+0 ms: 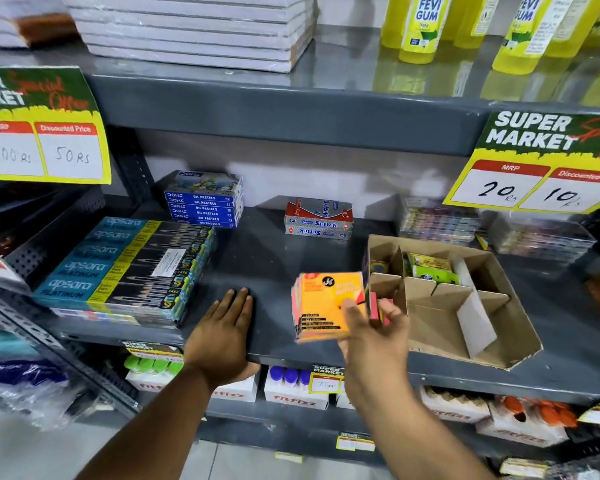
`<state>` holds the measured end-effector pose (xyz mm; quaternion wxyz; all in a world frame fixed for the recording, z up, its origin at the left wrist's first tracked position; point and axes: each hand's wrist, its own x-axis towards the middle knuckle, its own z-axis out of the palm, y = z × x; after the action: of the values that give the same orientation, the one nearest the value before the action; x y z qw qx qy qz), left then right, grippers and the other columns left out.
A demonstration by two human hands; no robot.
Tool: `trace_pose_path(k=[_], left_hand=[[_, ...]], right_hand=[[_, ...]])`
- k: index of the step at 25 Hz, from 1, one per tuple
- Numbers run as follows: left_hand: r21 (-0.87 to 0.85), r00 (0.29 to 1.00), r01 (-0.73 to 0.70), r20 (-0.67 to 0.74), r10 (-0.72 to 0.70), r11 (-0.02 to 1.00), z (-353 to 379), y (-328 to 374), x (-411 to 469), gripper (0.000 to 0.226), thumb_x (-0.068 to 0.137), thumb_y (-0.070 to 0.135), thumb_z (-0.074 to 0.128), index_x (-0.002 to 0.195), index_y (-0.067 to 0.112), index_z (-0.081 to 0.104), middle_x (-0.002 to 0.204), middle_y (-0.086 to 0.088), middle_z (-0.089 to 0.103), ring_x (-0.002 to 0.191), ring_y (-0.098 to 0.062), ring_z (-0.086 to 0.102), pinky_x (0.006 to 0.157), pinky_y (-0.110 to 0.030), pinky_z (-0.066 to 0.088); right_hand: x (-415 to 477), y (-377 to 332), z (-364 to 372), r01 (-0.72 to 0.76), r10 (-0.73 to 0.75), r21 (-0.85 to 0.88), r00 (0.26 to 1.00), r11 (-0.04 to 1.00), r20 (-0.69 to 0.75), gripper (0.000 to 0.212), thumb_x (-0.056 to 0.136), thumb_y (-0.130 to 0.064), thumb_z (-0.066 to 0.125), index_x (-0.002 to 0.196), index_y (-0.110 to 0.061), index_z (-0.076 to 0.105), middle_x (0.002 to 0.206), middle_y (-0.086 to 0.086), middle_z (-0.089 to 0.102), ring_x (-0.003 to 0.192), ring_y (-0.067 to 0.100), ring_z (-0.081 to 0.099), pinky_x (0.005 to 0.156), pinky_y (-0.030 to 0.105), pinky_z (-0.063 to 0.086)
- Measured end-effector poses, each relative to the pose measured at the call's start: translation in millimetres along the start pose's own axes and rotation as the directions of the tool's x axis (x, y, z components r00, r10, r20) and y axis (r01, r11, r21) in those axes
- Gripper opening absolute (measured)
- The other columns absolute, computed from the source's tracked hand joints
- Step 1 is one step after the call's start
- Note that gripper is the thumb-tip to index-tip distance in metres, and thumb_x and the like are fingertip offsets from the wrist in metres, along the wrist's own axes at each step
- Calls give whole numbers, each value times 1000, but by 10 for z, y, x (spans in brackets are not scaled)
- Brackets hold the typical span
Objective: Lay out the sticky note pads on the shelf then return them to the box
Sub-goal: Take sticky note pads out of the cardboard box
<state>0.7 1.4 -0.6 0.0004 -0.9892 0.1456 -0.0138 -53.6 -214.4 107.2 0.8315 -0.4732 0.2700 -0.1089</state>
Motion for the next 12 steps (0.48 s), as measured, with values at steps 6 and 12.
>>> trace_pose_path(k=[6,12], left_hand=[[63,1000,18,18,-19,998,-16,21,3,109,54,68,50,140,3,38,149,-15,38,136,-33,36,108,-46,32],[81,999,11,31,-13,997,41,7,24,109,53,63,72,138,3,42,147,-15,41,134,-32,40,105,-45,34]], right_hand=[[237,477,-77,-124,117,-17,970,992,-215,40,81,0,76,101,-18,46,113,14,65,106,34,65,98,60,48],[334,452,-112,-78,33,-129,946,989,-323,39,85,2,71,104,-13,40,118,13,60,105,31,58,91,38,44]])
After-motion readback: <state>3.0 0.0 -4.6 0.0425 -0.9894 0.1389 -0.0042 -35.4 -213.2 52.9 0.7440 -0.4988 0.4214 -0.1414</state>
